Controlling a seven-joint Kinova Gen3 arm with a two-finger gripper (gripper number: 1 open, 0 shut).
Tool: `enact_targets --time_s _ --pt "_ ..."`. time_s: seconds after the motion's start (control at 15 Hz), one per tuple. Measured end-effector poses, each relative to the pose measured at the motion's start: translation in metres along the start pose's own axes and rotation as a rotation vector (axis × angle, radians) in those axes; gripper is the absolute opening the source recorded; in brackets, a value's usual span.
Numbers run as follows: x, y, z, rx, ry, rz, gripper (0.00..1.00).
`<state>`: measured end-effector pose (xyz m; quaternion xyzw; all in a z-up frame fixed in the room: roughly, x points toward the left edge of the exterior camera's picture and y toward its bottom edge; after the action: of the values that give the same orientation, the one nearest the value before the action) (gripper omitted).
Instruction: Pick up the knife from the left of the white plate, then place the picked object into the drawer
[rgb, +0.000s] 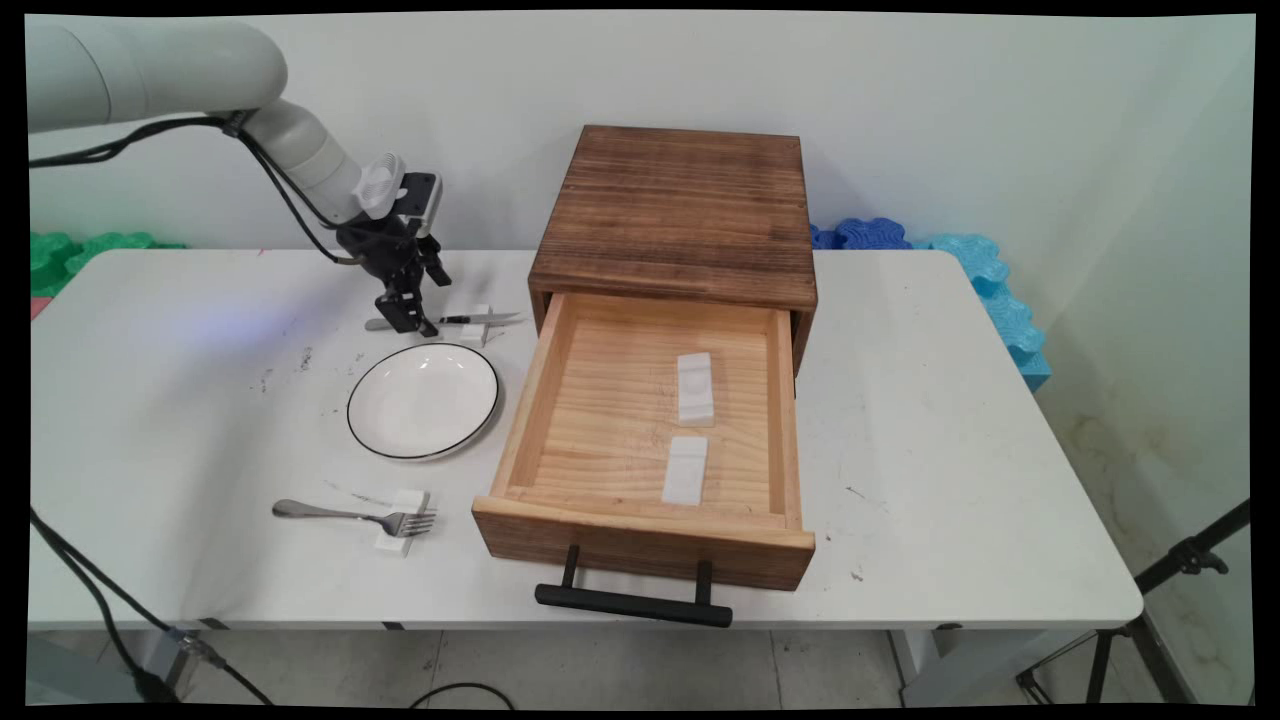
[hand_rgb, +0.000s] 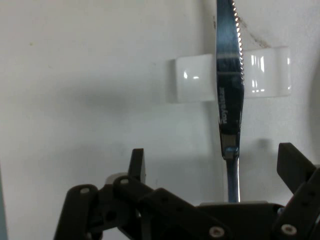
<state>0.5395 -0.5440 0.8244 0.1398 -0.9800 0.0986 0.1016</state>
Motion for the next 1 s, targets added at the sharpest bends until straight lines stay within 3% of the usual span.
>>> enact_targets --time_s 0.27,0.33,1.0 --pt "0.0015 -0.0012 0.0035 -0.005 -0.001 -0.001 1.00" --pt "0.0020 -0.0016 0.0044 -0.006 -0.001 -0.001 0.00" --pt "0.0055 -0.0011 0.0075 -0.009 0.002 -0.001 0.00"
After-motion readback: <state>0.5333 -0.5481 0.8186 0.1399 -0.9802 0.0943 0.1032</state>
